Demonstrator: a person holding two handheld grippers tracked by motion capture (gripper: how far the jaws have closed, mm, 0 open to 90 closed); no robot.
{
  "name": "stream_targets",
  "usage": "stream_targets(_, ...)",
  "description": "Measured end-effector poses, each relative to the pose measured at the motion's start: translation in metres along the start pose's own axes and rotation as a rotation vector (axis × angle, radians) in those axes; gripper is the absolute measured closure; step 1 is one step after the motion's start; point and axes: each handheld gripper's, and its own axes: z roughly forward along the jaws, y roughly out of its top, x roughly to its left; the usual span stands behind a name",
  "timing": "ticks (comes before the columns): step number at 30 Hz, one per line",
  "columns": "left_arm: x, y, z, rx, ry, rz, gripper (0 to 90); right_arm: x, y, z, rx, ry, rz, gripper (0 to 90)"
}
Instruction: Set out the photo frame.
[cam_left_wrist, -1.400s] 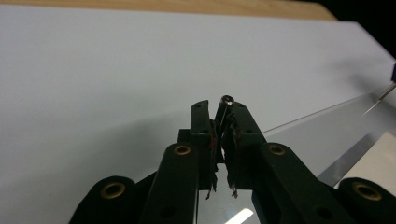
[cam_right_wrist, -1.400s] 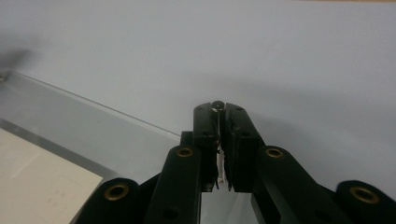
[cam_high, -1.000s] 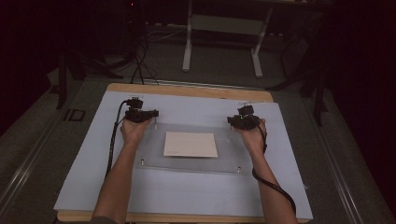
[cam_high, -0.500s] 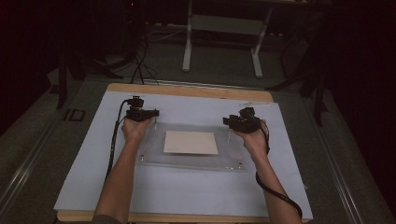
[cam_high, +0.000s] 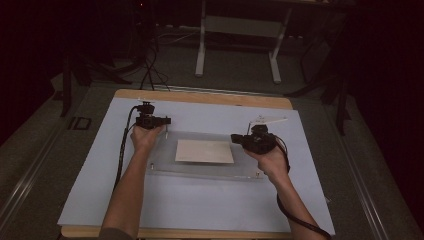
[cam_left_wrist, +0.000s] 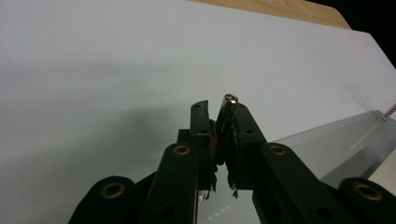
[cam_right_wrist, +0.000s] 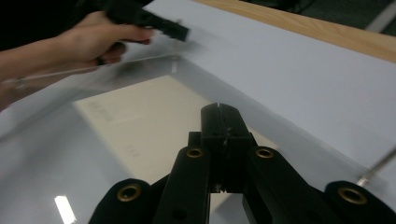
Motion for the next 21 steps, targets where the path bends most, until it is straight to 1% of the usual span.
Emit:
stream_targets(1,0.0,0.0,0.0,0.002,0.001,-0.001,82.7,0.008,0.001,-0.003,0.002,0.008,-0.034,90.0)
stream_targets(2,0.0,0.0,0.0,0.004,0.001,-0.001,82.7,0.008,0.001,-0.003,0.002,0.008,-0.034,90.0)
stream_targets(4,-0.001,0.001,0.0,0.012,0.005,-0.006,82.6,0.02,0.002,-0.004,0.017,0.024,-0.081,90.0)
stream_targets(5,-0.001,0.001,0.0,0.012,0.005,-0.006,82.5,0.02,0.002,-0.004,0.017,0.024,-0.081,90.0)
stream_targets(7,0.0,0.001,0.0,0.017,0.005,-0.006,82.6,0.024,0.0,-0.004,0.018,0.048,-0.087,90.0)
stream_targets(10,0.0,0.002,0.001,0.021,0.003,-0.007,82.5,0.031,-0.003,-0.004,0.021,0.064,-0.105,90.0)
stream_targets(12,0.0,0.002,0.001,0.021,0.004,-0.016,82.5,0.035,-0.007,-0.004,0.025,0.074,-0.119,90.0)
stream_targets(14,0.0,0.003,0.002,0.025,0.007,-0.025,82.5,0.041,-0.011,-0.005,0.027,0.103,-0.128,90.0)
stream_targets(15,0.0,0.003,0.002,0.025,0.007,-0.025,82.5,0.041,-0.011,-0.005,0.027,0.103,-0.128,90.0)
stream_targets(16,0.0,0.003,0.003,0.026,0.008,-0.028,82.5,0.046,-0.014,-0.006,0.026,0.127,-0.135,90.0)
stream_targets(17,0.0,0.004,0.003,0.028,0.008,-0.03,82.5,0.046,-0.014,-0.006,0.026,0.127,-0.135,90.0)
stream_targets(18,0.0,0.004,0.003,0.034,0.014,-0.025,82.5,0.049,-0.016,-0.006,0.025,0.136,-0.139,90.0)
stream_targets(19,-0.002,0.006,0.004,0.045,0.023,-0.018,82.8,0.055,-0.019,-0.008,0.023,0.158,-0.151,90.0)
stream_targets(21,-0.002,0.007,0.004,0.052,0.028,-0.019,82.9,0.057,-0.021,-0.008,0.019,0.161,-0.154,90.0)
